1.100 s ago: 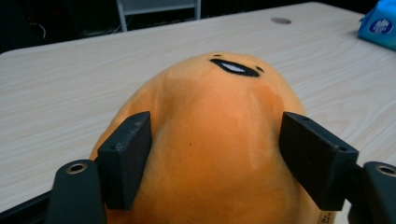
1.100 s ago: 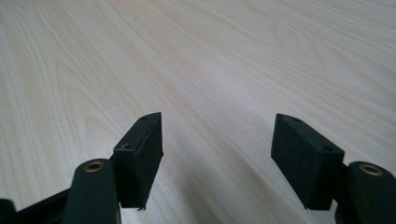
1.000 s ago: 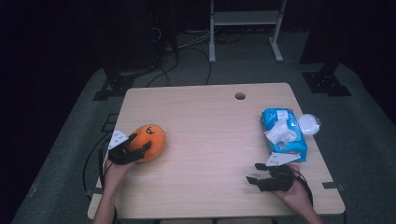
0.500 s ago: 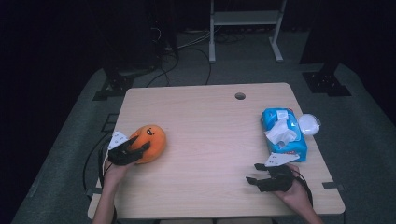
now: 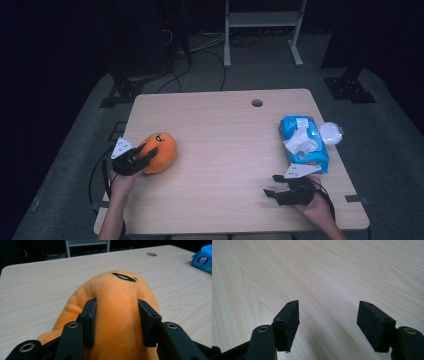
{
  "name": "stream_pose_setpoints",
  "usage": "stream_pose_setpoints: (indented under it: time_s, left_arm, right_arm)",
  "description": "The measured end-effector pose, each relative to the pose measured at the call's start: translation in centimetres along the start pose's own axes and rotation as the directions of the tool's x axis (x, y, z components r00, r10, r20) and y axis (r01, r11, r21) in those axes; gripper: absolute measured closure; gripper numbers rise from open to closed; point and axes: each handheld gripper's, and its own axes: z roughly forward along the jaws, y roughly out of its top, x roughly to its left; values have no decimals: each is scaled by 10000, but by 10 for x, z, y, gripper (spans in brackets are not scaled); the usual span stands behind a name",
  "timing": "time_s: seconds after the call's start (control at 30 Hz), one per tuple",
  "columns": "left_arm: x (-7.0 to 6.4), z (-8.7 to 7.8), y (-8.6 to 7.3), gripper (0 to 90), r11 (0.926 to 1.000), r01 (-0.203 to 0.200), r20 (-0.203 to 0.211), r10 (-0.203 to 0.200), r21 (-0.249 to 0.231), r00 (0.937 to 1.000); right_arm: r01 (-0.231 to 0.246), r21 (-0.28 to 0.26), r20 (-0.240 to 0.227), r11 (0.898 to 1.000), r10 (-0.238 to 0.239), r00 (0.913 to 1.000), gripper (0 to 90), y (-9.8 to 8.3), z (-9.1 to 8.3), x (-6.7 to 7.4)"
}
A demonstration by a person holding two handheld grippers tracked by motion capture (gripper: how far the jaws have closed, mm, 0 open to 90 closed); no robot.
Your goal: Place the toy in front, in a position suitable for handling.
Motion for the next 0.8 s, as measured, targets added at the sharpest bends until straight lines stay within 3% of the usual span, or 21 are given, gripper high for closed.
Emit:
stream_pose_setpoints:
  time_s: [0.37, 0.67, 0.8]
  left_arm:
    - [5, -7, 1, 579, 9938, 826, 379, -799, -740, 9961]
    - [-3, -14, 12, 580, 9880, 1018, 1026, -900, -1160, 9906]
    - [-14, -13, 18, 584, 9889, 819, 1426, -639, -1240, 9877]
  right_arm:
    - [31, -23, 8, 10000, -31, 10000, 332, 0, 0, 0]
    - [35, 9, 8, 10000, -35, 10000, 331, 0, 0, 0]
    - [38, 5, 12, 10000, -38, 10000, 332, 0, 1, 0]
